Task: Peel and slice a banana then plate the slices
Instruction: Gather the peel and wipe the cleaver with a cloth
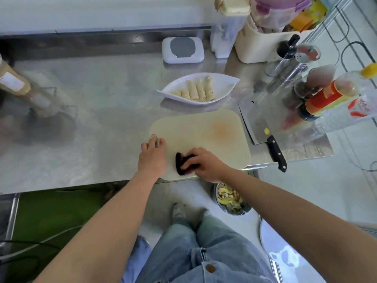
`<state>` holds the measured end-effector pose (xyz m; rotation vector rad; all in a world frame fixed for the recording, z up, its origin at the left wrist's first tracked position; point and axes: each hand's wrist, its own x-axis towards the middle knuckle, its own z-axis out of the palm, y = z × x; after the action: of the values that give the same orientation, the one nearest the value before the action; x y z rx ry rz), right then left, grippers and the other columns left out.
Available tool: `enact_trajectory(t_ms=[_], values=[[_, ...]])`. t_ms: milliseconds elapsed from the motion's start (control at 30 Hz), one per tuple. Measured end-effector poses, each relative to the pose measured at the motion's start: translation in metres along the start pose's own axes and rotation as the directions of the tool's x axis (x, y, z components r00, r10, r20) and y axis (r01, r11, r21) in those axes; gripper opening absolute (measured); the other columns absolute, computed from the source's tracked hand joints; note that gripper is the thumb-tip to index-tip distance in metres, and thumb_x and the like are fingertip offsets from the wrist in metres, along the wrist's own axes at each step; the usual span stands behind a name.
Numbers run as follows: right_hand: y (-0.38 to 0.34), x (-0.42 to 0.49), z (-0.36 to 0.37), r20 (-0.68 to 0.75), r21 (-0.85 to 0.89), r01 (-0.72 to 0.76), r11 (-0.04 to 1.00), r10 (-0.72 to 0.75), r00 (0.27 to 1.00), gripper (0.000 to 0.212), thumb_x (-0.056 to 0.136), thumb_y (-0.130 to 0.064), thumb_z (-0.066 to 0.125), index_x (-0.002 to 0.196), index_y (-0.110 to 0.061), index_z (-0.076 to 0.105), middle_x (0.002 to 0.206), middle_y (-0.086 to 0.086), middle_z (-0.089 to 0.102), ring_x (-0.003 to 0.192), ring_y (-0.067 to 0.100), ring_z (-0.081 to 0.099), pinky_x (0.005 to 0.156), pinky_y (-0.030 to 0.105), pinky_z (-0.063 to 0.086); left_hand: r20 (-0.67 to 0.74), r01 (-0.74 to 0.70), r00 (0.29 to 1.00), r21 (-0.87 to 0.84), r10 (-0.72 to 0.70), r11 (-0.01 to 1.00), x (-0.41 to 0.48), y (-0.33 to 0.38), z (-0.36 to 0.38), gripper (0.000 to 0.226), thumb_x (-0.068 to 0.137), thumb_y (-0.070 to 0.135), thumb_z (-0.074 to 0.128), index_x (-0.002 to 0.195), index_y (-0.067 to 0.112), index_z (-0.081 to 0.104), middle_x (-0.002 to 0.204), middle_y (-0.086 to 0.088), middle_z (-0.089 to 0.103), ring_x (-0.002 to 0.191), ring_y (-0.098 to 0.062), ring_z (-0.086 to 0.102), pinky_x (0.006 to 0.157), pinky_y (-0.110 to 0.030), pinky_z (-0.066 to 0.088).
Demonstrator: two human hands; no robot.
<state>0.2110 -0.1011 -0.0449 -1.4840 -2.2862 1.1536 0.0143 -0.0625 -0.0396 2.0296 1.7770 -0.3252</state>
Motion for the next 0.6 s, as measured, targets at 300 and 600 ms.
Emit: enact_trajectory(t_ms=[300,600], values=[[0.052,-0.065,-0.030,-0.533,0.106,-0.338,0.935,0.341,0.774,0.037,0.074,0.000,0.054,0.101,-0.018,0.072,0.102,0.000,0.051,0.102,0.023,0.049,0.085,0.027,0.040,-0.191,0.073,0.980,0.043,-0.064,0.996,-0.021,0.039,0.011,0.062,0.095,0.035,0.043,0.149,0.020,0.019,0.158,-0.012,0.008,0.141,-0.039,0.011,0.116,-0.048,0.017],[0.072,-0.121,-0.029,-0.498,0.060,-0.550,0.833,0.502,0.707,0.024,0.078,-0.007,0.056,0.093,-0.016,0.071,0.097,0.002,0.053,0.100,0.023,0.052,0.070,0.033,0.047,0.004,-0.046,0.999,0.051,0.046,0.998,-0.040,0.087,0.043,0.110,0.080,0.066,0.056,0.151,0.014,-0.011,0.160,-0.003,-0.010,0.146,-0.036,-0.002,0.112,-0.063,0.016]])
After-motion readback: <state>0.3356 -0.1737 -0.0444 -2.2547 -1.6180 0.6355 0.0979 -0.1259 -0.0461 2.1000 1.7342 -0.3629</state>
